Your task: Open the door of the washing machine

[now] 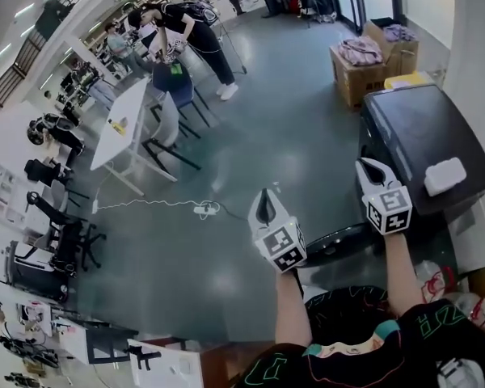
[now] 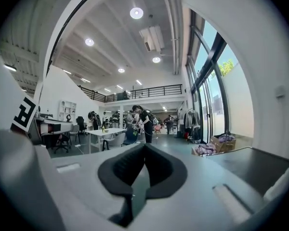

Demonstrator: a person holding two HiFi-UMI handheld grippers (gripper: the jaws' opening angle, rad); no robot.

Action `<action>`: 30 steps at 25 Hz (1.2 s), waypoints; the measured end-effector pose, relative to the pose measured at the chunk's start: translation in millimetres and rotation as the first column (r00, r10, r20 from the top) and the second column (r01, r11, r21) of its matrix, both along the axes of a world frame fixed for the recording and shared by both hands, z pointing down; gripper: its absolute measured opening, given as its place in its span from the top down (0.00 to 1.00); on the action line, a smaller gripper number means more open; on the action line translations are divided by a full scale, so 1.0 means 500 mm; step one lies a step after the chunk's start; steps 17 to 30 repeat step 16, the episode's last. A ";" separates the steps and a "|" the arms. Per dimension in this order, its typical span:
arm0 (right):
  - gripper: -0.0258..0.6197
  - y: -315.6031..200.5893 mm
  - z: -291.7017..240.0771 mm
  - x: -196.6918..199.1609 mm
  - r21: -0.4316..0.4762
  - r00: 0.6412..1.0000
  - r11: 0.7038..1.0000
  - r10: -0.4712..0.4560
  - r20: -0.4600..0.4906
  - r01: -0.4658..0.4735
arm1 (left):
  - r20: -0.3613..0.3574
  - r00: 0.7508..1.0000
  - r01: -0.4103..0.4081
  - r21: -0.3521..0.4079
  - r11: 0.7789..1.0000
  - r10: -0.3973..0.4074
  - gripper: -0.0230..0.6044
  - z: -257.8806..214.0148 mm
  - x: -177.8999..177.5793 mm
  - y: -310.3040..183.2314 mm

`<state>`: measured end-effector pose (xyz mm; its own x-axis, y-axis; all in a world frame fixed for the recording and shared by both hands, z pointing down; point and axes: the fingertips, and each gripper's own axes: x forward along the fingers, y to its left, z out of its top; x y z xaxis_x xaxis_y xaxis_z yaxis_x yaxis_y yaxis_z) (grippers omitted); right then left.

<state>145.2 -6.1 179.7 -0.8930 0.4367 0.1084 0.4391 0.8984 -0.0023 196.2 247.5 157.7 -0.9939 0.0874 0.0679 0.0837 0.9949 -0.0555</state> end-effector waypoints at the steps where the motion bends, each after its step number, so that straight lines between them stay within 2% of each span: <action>1: 0.96 -0.004 -0.006 -0.006 -0.003 1.000 1.000 0.004 0.010 -0.004 | 0.009 1.000 0.001 -0.006 1.000 -0.001 0.95 -0.006 -0.005 -0.002; 7: 0.96 -0.020 -0.034 -0.015 -0.022 0.999 1.000 0.010 0.053 -0.009 | 0.019 1.000 -0.009 -0.034 0.999 0.009 0.95 -0.016 -0.016 -0.019; 16: 0.96 -0.017 -0.054 -0.020 -0.030 0.998 0.999 0.022 0.055 -0.021 | 0.015 0.998 -0.067 -0.049 0.997 0.067 0.95 -0.034 -0.028 -0.031; 30: 0.96 -0.017 -0.054 -0.020 -0.030 0.998 0.999 0.022 0.055 -0.021 | 0.015 0.998 -0.067 -0.049 0.997 0.067 0.95 -0.034 -0.028 -0.031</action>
